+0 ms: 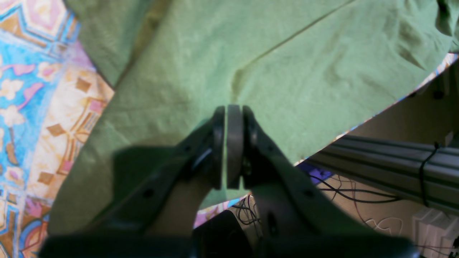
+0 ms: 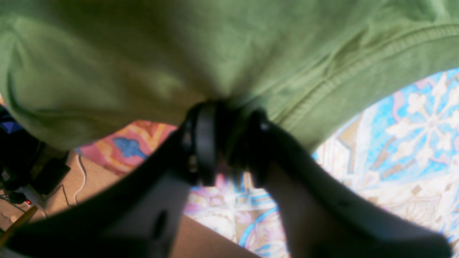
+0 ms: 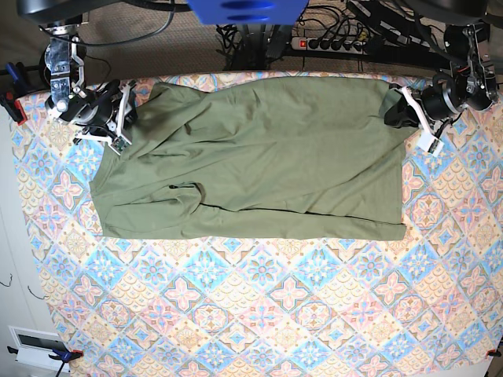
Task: Layout the t-shirt on the table in an organized manner, then fold the t-shirt properly
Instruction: 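Regrasp the shoulder corners with both grippers, tightening the hold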
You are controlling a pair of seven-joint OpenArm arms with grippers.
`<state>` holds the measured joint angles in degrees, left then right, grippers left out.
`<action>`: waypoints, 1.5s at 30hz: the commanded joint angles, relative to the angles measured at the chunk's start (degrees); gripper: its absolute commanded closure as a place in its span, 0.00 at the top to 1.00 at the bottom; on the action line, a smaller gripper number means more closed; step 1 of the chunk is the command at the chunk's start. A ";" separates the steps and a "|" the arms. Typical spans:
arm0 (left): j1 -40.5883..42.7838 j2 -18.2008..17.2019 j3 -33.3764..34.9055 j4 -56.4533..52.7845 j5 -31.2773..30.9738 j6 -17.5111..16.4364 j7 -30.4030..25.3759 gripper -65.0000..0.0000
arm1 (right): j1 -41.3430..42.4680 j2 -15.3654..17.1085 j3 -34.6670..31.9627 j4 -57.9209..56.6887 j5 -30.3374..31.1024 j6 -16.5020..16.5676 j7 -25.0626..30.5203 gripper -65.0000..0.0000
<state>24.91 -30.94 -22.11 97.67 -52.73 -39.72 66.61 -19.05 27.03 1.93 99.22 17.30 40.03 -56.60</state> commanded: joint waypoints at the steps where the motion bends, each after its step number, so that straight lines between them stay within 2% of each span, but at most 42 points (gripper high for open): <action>1: -0.07 -1.02 -0.35 0.75 -0.94 -0.28 -0.98 0.00 | 0.28 1.59 0.48 0.87 0.24 -0.03 0.03 0.35; 4: 0.11 -1.02 -0.35 0.75 -0.94 -0.28 -0.98 0.00 | 0.28 2.20 0.13 0.87 0.33 -0.03 0.03 0.43; 9: 0.02 -1.02 -0.35 0.75 -0.94 -0.28 -0.98 0.00 | 0.28 2.91 0.57 0.96 0.50 -0.03 -0.06 0.42; 13: 0.02 -1.02 -0.35 0.75 -0.85 -0.28 -0.98 0.00 | 0.28 4.84 0.48 0.96 0.50 -0.03 0.03 0.42; 22: 0.02 -1.02 -0.35 0.75 -0.85 -0.28 -0.98 0.00 | 0.28 4.84 0.22 0.69 0.50 -0.03 0.12 0.42; 25: 0.02 -1.02 -0.35 0.75 -0.85 -0.28 -0.98 0.00 | 0.37 4.84 0.13 0.43 0.50 -0.03 0.20 0.34; 29: 0.11 -1.02 -0.27 0.75 -0.85 -0.28 -0.98 0.00 | 0.63 4.84 0.13 0.25 0.50 -0.03 0.20 0.13; 30: 0.11 -1.02 -0.27 0.75 -0.85 -0.28 -0.98 0.00 | 0.63 4.84 0.13 -0.19 0.50 -0.03 0.20 0.10; 33: -0.07 -1.02 -0.44 0.75 -0.94 -0.28 -0.98 0.00 | 0.81 4.84 1.45 -0.89 0.50 -0.03 0.20 0.10; 36: -0.33 -1.11 -0.70 0.75 -1.03 -0.28 -0.98 0.00 | 0.81 4.75 6.64 0.17 0.94 -0.03 0.20 0.10; 38: -0.42 -1.11 -1.32 0.93 -1.12 -0.28 -1.25 0.00 | 0.81 4.67 11.38 0.69 4.28 -0.03 0.20 0.10; 41: -2.62 -0.84 -2.29 0.93 -1.29 -0.28 -0.98 0.00 | 1.51 4.67 16.83 0.60 12.81 -0.03 -0.06 0.10; 43: -3.85 -0.75 -2.38 0.93 -1.38 -0.28 -0.98 0.00 | 4.50 4.67 18.77 0.43 17.21 -0.03 -0.94 0.10; 45: -5.43 -0.67 -2.38 1.01 -1.38 -0.28 -0.98 0.00 | 8.37 4.67 19.65 0.60 19.05 -0.03 -4.02 0.10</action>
<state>19.59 -30.50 -23.99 97.84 -53.21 -39.72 66.41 -11.29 30.04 20.69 98.67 35.35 40.10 -62.11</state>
